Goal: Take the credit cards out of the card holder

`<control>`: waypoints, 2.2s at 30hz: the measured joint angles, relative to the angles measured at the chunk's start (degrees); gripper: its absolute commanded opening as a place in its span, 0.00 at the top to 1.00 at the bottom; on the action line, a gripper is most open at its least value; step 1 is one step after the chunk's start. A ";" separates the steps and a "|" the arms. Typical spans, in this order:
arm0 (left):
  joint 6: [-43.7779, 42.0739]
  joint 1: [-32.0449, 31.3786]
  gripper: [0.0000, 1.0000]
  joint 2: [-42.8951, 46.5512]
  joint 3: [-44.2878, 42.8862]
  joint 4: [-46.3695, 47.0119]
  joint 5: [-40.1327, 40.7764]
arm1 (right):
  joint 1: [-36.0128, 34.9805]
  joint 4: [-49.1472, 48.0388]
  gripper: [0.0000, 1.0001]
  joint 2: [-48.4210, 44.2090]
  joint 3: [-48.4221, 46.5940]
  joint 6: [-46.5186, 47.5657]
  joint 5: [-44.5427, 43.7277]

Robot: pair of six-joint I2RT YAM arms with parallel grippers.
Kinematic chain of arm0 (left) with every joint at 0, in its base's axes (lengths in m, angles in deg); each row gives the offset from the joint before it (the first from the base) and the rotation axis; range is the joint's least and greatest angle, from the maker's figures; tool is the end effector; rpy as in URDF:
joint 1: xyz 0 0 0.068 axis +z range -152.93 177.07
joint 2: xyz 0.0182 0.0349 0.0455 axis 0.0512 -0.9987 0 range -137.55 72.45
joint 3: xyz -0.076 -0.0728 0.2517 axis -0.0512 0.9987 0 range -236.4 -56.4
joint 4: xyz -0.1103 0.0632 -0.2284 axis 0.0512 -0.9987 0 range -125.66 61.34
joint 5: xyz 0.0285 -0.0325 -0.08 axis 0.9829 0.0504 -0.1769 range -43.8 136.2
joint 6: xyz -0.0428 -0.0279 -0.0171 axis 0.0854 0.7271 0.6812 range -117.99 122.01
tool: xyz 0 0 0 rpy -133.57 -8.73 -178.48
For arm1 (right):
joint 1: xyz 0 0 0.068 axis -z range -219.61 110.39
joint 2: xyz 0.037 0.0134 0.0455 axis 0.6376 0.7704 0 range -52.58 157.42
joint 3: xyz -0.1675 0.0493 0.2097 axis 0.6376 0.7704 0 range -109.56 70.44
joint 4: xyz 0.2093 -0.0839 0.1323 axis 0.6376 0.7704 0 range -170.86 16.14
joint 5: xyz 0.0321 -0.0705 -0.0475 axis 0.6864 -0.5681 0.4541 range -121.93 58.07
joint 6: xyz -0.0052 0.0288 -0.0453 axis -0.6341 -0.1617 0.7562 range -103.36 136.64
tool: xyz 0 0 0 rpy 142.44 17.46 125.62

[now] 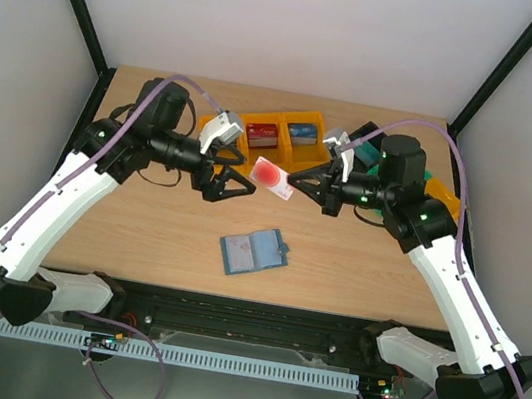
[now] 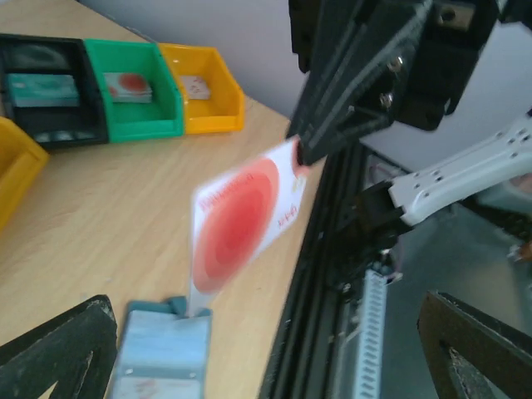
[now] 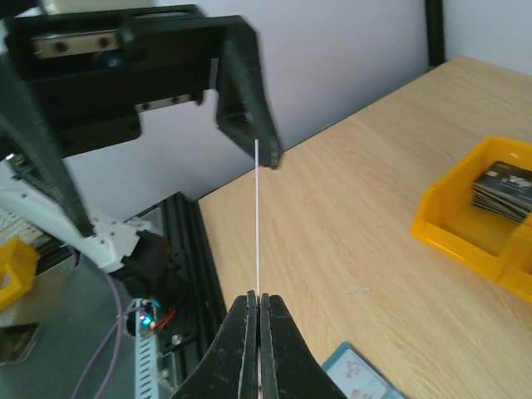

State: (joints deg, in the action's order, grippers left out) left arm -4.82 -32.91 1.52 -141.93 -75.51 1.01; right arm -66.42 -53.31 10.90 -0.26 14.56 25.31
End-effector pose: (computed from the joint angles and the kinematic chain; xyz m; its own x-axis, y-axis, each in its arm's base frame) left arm 0.1948 -0.1415 0.4300 -0.3551 0.3017 -0.8848 0.9207 0.2768 -0.2751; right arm 0.1872 0.1282 0.4078 -0.3443 -0.1519 -0.9265 -0.9359 0.1330 0.3261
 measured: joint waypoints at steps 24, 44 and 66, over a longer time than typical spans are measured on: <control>19.34 1.97 0.98 -2.05 6.14 10.80 -14.67 | -1.18 -6.19 0.26 -2.27 3.67 -4.57 -9.49; 39.56 10.84 0.98 -3.52 10.64 21.24 -8.76 | -46.03 -82.73 0.42 10.32 38.10 78.93 -81.92; 40.06 10.86 0.98 -3.50 12.13 22.56 -10.43 | -41.24 -111.93 0.71 23.69 34.34 106.73 -87.60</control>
State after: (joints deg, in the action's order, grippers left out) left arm 35.25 -22.05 -1.98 -129.80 -52.95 -9.42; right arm -107.66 -165.23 34.60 34.08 121.28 -62.30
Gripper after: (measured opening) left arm 0.026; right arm 0.419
